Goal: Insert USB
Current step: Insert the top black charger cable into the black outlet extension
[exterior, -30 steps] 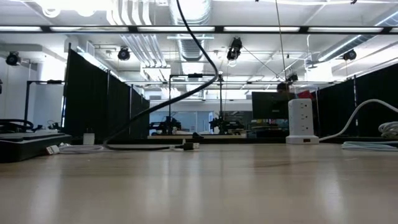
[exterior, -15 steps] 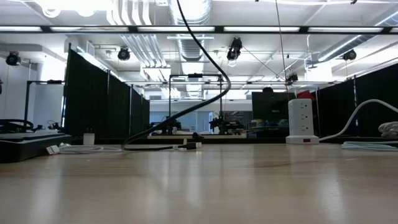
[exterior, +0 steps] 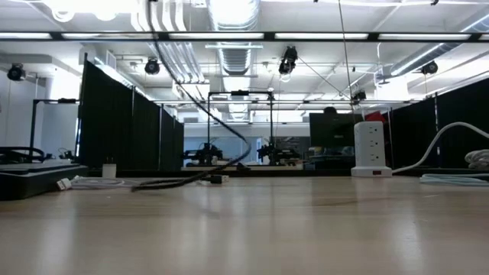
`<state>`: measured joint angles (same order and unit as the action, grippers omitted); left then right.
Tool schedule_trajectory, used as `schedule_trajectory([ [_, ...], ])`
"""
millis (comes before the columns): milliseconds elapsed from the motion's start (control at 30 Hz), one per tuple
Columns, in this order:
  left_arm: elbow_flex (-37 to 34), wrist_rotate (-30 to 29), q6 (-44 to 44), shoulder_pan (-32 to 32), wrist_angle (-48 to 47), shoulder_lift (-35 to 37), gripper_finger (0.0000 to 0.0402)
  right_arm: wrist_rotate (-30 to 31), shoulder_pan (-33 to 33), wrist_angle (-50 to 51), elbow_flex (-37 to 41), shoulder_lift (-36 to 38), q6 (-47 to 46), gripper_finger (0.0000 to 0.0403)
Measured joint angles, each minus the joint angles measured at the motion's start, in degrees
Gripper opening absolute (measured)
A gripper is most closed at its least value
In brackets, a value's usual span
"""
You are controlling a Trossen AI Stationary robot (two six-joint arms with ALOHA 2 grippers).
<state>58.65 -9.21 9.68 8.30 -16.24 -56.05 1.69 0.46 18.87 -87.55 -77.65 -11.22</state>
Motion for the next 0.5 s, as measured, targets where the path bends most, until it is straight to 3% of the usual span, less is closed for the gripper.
schedule_trajectory([
  [267, -22.6, -17.0, 9.0, 16.5, 13.5, 14.9, 0.0, -0.1, 0.5, 0.8, 0.0, 0.2, -5.8, 0.0271],
  [500, -33.3, -25.4, 16.8, 25.5, 12.2, 17.5, 0.0, 2.4, 0.5, 7.4, 0.0, -0.6, -9.2, 0.0259],
])
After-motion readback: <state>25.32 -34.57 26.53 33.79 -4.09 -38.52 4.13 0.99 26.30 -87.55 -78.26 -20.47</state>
